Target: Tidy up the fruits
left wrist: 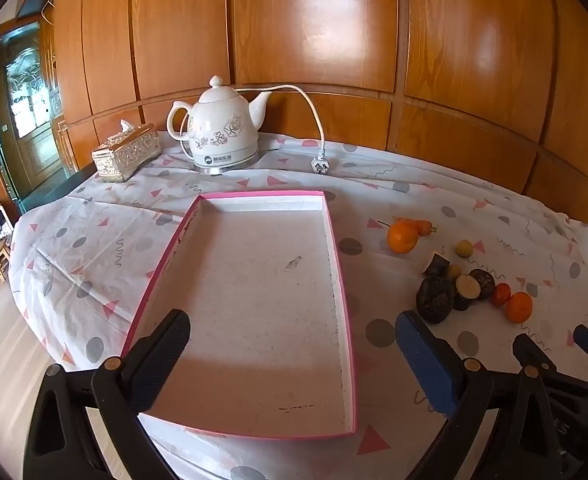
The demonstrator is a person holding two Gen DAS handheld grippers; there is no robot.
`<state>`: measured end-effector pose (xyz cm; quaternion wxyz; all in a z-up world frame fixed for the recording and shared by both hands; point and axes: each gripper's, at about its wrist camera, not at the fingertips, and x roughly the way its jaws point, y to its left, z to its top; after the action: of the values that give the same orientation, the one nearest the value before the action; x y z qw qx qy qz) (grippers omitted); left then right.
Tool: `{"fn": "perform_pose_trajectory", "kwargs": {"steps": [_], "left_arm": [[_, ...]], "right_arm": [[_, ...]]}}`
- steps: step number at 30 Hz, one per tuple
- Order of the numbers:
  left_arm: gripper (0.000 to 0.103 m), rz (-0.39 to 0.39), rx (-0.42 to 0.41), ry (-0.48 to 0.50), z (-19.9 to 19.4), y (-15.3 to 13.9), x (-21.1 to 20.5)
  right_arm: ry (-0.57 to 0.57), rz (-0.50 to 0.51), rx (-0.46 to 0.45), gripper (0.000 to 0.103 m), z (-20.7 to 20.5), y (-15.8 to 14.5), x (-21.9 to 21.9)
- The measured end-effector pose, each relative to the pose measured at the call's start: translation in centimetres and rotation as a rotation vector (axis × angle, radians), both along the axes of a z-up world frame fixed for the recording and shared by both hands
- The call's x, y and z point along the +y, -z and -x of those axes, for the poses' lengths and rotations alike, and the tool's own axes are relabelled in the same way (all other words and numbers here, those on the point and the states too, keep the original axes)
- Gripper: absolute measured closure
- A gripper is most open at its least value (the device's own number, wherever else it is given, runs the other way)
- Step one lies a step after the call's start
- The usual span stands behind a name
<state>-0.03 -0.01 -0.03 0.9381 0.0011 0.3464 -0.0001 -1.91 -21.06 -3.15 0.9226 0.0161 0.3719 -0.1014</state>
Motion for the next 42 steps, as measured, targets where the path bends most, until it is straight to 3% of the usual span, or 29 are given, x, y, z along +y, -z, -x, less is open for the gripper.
{"fn": "perform_pose_trajectory", "kwargs": {"steps": [10,42], "left_arm": [[0.0,-0.022,-0.026,0.01,0.6,-0.4,0.0],[0.0,-0.017,-0.015,0.01,0.7,-0.8,0.0]], "right_arm": [[-0.029,0.033,-0.043,0.001,0.2,-1.7,0.9],[-0.035,0.035,-0.052,0.001,0.5,-1.7,1.1]]}}
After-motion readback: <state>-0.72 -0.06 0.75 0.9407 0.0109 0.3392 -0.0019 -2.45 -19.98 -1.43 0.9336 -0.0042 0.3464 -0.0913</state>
